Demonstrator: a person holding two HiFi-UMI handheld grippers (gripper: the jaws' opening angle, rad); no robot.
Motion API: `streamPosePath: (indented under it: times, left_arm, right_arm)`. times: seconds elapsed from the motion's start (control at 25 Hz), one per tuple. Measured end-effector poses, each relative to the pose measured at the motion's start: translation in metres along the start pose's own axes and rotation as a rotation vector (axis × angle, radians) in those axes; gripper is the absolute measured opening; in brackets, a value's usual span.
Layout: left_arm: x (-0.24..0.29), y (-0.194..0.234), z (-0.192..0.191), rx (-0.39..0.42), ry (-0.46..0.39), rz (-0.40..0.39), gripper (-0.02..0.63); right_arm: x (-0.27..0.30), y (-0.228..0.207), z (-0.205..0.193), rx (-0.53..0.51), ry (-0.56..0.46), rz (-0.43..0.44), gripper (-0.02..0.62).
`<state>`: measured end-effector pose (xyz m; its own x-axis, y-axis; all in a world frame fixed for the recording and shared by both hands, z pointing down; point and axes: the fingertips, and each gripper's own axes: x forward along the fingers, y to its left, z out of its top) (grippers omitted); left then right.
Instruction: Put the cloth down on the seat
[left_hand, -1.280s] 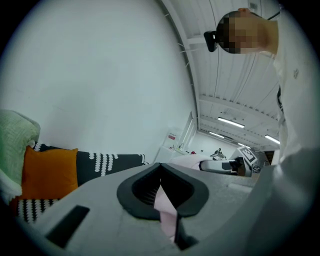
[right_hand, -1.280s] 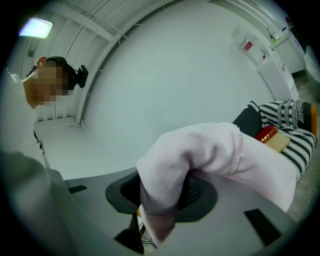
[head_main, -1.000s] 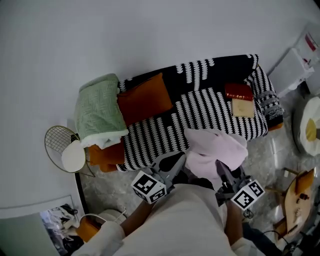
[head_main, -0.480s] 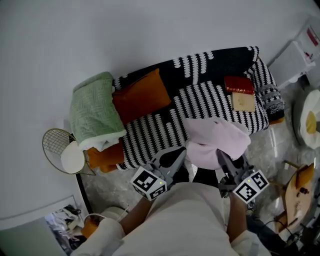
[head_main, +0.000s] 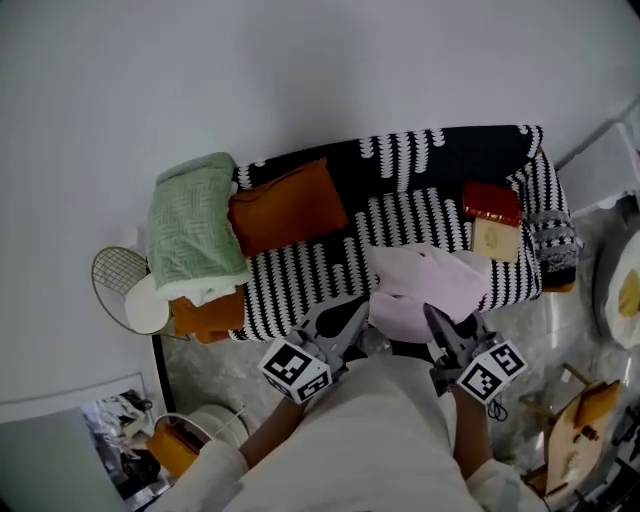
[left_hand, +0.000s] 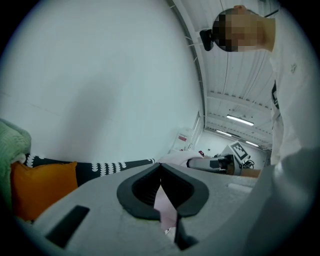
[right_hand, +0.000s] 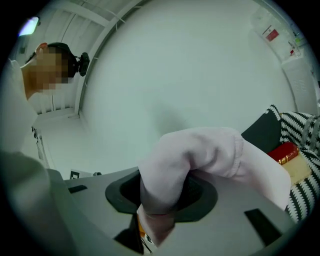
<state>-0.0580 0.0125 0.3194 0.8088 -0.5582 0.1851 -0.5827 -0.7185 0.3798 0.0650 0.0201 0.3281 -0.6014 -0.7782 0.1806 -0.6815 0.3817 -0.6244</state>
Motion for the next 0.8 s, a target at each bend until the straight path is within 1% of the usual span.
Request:
streamPosePath:
  times: [0.24, 0.44, 0.56, 0.8]
  left_arm:
    - [0.051, 0.005, 0.013, -0.009, -0.024, 0.059, 0.011]
    - [0.079, 0.002, 0.019, -0.004, -0.041, 0.107, 0.012]
    - [0.09, 0.003, 0.018, -0.023, -0.044, 0.146, 0.011]
    - [0.097, 0.004, 0.013, -0.059, -0.048, 0.203, 0.011]
  right_arm:
    - [0.024, -0.047, 0.016, 0.008, 0.084, 0.055, 0.14]
    - [0.038, -0.082, 0.019, -0.002, 0.151, 0.087, 0.14]
    - [0.047, -0.102, 0.015, -0.011, 0.182, 0.091, 0.14]
    - [0.062, -0.137, -0.01, -0.003, 0.259, 0.089, 0.14]
